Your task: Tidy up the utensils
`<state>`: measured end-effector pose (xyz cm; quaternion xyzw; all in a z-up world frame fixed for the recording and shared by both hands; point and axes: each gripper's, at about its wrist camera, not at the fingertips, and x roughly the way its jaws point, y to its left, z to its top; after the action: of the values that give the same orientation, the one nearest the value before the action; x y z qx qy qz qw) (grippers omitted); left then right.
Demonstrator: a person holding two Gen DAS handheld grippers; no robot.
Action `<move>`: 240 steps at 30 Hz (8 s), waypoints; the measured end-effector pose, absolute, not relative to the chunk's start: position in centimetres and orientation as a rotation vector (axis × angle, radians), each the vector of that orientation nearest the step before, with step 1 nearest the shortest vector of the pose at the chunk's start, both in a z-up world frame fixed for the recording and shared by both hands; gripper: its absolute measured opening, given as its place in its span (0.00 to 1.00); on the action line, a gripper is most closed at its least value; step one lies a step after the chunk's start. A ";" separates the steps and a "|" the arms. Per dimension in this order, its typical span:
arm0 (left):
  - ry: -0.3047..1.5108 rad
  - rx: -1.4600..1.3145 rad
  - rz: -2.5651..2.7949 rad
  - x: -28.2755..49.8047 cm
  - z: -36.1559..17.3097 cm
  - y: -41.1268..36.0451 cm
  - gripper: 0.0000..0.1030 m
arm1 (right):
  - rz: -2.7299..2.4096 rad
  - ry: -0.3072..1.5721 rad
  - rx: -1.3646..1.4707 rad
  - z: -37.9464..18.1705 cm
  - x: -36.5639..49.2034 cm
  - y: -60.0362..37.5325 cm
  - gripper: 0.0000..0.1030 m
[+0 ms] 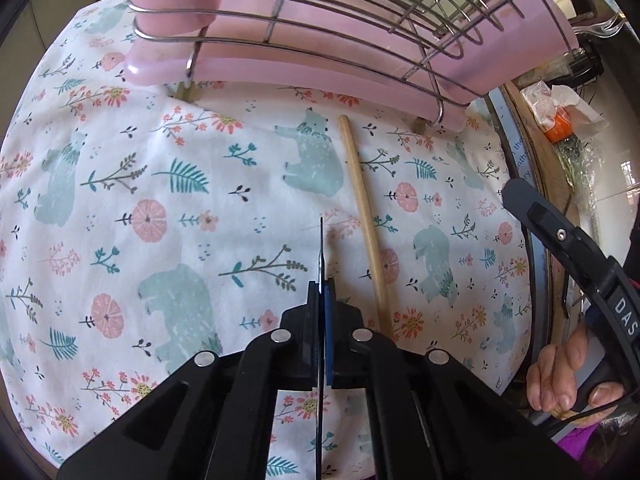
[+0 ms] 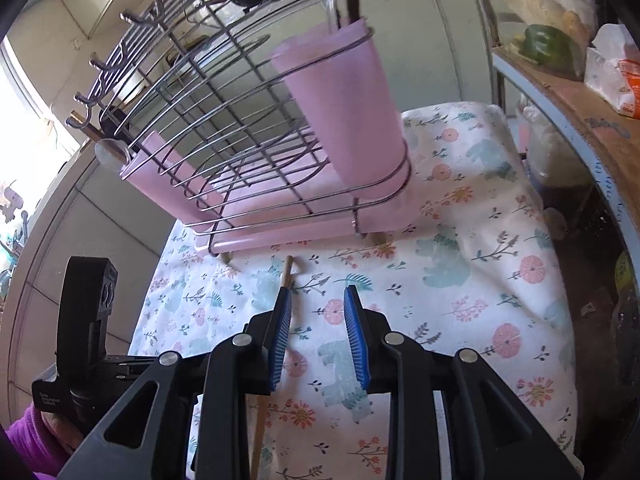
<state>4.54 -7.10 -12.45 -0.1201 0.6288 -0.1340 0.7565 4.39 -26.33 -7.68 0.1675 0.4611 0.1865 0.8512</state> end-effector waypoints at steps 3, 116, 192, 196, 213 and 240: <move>1.343 -0.287 -0.302 4.1 -12.0 -6.1 0.01 | 0.441 1.033 0.381 -8.2 5.5 -25.2 0.26; 0.091 -0.161 0.038 9.8 6.7 -1.3 0.01 | 0.248 0.129 0.316 5.5 6.1 -30.6 0.07; 0.690 -0.280 -0.134 13.0 4.1 2.9 0.28 | 0.267 0.511 0.172 6.4 14.5 -30.5 0.06; 0.690 -0.258 -0.133 12.5 4.1 2.6 0.31 | 0.260 0.498 0.204 6.3 14.0 -30.9 0.13; 0.636 -0.245 -0.103 9.5 6.2 2.7 0.32 | 0.244 0.431 0.235 8.9 10.2 -32.0 0.39; 0.577 -0.148 -0.099 3.3 5.7 -2.0 0.32 | 0.271 0.471 0.104 5.2 2.4 -24.1 0.40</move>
<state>3.29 -1.98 5.74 -0.0727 0.2842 -0.0489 0.9548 2.41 -24.08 5.20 0.0514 0.2324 0.1338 0.9620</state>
